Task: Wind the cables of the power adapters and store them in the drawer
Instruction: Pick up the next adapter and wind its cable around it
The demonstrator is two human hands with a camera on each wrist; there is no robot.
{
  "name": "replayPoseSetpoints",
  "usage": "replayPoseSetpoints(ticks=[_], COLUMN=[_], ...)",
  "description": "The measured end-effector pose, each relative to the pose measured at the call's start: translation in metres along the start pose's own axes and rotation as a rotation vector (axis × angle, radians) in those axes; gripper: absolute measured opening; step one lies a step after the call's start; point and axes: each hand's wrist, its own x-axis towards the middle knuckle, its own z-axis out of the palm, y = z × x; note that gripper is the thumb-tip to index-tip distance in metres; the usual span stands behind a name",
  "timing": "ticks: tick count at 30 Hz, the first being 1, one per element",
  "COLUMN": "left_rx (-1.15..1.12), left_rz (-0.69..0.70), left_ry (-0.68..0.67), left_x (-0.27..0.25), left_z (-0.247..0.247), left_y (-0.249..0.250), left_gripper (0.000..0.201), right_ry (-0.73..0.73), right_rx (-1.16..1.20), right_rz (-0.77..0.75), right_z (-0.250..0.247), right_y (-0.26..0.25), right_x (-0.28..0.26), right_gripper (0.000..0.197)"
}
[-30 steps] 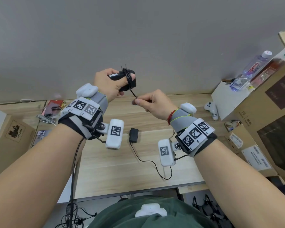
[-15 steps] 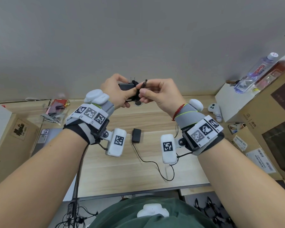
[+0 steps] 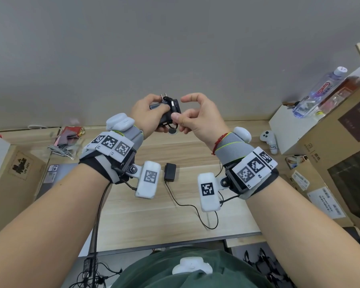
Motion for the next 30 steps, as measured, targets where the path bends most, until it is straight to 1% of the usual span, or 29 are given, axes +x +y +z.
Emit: replayPoseSetpoints(ticks=[3,5,8,10,12,15,16,19,22,26,28,30], left_rx=[-0.039,-0.038,-0.028,-0.046,-0.070,-0.076,-0.077,-0.073,-0.059,-0.013,0.012,-0.015], left_rz=[-0.012,0.002,0.026,0.036,0.051,0.059,0.060,0.066,0.069,0.064,0.055,0.038], left_ry=[-0.003,-0.020,-0.057,-0.081,-0.098,-0.138,-0.151,-0.178,-0.186,-0.186,-0.171,-0.141], left_x=[0.001,0.001,-0.001,-0.004,-0.007,-0.013,-0.014,-0.011,-0.009,-0.008,-0.006,-0.004], left_z=[0.004,0.006,0.010,0.012,0.014,0.013,0.012,0.011,0.013,0.015,0.015,0.013], left_y=[0.002,0.002,0.003,0.004,0.004,0.004,0.003,-0.001,-0.003,-0.004,-0.004,-0.001], left_gripper=[0.020,0.022,0.024,0.024,0.028,0.043,0.044,0.036,0.031,0.032,0.030,0.023], right_ry=[0.028,0.059,0.114,0.156,0.195,0.259,0.282,0.323,0.347,0.313,0.290,0.256], right_rx=[-0.016,-0.027,-0.052,-0.074,-0.108,-0.201,-0.245,-0.349,-0.365,-0.435,-0.448,-0.406], right_rz=[0.063,0.089,0.119,0.128,0.130,0.087,0.062,-0.011,-0.080,-0.146,-0.153,-0.168], right_z=[0.000,-0.002,-0.005,-0.006,-0.008,-0.011,-0.012,-0.011,-0.008,-0.008,-0.009,-0.011], right_y=[0.001,0.002,0.004,0.005,0.006,0.009,0.011,0.014,0.015,0.015,0.016,0.017], right_x=[0.002,0.004,0.007,0.010,0.012,0.013,0.013,0.014,0.013,0.010,0.011,0.012], right_gripper=[0.046,0.045,0.038,0.030,0.022,0.023,0.023,0.023,0.019,0.022,0.016,0.011])
